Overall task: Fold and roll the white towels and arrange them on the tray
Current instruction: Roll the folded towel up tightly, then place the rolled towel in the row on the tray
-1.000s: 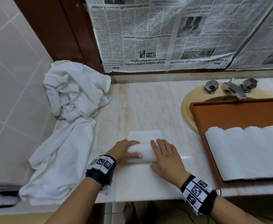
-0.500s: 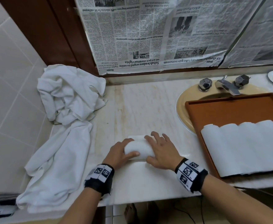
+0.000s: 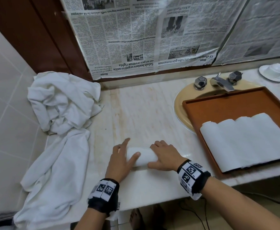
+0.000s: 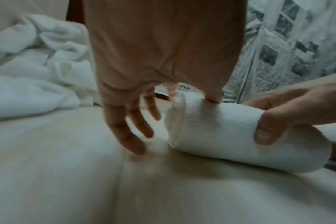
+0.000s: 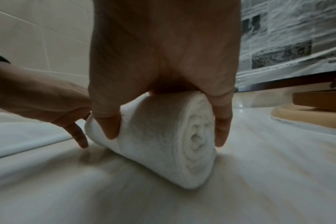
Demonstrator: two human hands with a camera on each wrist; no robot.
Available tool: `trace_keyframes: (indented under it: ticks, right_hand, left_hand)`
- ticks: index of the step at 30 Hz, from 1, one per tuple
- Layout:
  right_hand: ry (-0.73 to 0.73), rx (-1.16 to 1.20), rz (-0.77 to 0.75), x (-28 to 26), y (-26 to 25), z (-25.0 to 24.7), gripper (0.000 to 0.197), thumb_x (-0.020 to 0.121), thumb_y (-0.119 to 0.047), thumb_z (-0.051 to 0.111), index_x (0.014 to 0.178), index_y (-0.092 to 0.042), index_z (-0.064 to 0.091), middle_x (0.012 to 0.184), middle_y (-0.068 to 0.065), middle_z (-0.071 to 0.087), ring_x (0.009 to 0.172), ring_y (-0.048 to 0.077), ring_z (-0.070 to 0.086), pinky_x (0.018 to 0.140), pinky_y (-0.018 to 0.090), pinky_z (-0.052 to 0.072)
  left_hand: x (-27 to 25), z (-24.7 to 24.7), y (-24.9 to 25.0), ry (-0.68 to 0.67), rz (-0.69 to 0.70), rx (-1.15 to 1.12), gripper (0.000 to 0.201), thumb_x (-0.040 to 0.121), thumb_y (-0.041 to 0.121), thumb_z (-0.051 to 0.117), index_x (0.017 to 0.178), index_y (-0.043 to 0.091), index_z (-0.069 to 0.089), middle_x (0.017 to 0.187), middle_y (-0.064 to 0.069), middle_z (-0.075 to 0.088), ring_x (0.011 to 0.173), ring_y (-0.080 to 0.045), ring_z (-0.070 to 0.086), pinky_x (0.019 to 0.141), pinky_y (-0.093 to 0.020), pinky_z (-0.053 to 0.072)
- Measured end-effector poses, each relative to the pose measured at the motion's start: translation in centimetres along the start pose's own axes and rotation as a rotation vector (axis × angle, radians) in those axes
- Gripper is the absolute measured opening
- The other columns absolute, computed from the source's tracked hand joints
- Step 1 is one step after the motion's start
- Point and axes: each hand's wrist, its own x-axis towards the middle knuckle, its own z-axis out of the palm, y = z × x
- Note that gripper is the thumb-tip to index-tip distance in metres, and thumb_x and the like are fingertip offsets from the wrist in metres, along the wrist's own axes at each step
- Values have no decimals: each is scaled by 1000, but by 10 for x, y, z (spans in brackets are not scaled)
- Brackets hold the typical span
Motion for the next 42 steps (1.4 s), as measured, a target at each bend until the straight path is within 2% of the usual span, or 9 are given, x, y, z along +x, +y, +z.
trace_keyframes:
  ticks: [3,5,9,17,22,26,33,37,42]
  right_hand:
    - [-77,108,47,-12,-2,3,64,81,-61,59,128,-20,48,123,1,44,117,21,40,88,40,43]
    - [-104,119,68,-19,-6,5,64,81,-62,60,128,-20,47,121,1,47,115,23,44,87,40,43]
    - [-148,202,133,-32,-14,10,65,79,-59,65,128,-20,46,120,2,54,105,24,52,84,37,43]
    - [-287,491,266,-61,-8,13,50,76,-55,71,108,-18,63,97,-3,65,87,18,62,70,26,47]
    - [-315,580,281,-88,13,-11,50,82,-50,68,121,-20,61,116,1,66,101,20,62,92,33,51]
    - [-256,613,295,-117,39,-33,44,83,-49,68,117,-24,59,112,-3,64,97,18,61,85,30,48]
    - [11,801,334,-188,123,-75,65,64,-60,82,119,-37,57,111,-10,65,102,11,62,94,35,52]
    - [165,828,323,-236,185,-94,72,65,-51,88,126,-42,51,115,-15,61,106,3,58,94,26,49]
    - [229,765,317,-283,258,-101,73,60,-56,86,123,-45,50,114,-21,60,108,2,56,95,34,51]
  left_hand:
    - [1,-8,-5,-219,244,166,77,74,82,52,143,50,37,152,12,21,127,-17,37,110,-38,36]
    - [2,-8,-9,-326,333,307,84,73,71,66,145,50,31,152,18,21,127,-16,35,109,-42,38]
    - [1,4,-13,-333,334,424,80,74,41,76,142,47,33,141,14,32,117,-22,45,95,-44,48]
    - [8,3,10,-533,469,311,67,68,40,84,128,39,54,120,10,54,112,-8,49,94,-26,41]
    - [12,3,51,-561,534,243,75,61,49,89,127,42,55,120,14,56,111,-4,51,94,-21,39]
    - [14,14,96,-588,596,223,76,59,57,89,127,42,57,117,19,57,109,1,52,94,-17,40]
    - [17,55,197,-568,663,115,62,63,55,88,119,46,62,112,21,62,107,3,56,92,-18,45]
    - [23,92,259,-523,659,93,59,65,53,88,117,45,63,113,25,61,107,6,54,90,-19,45]
    - [26,149,333,-561,685,119,58,65,51,89,117,42,64,113,28,61,109,4,56,94,-22,45]
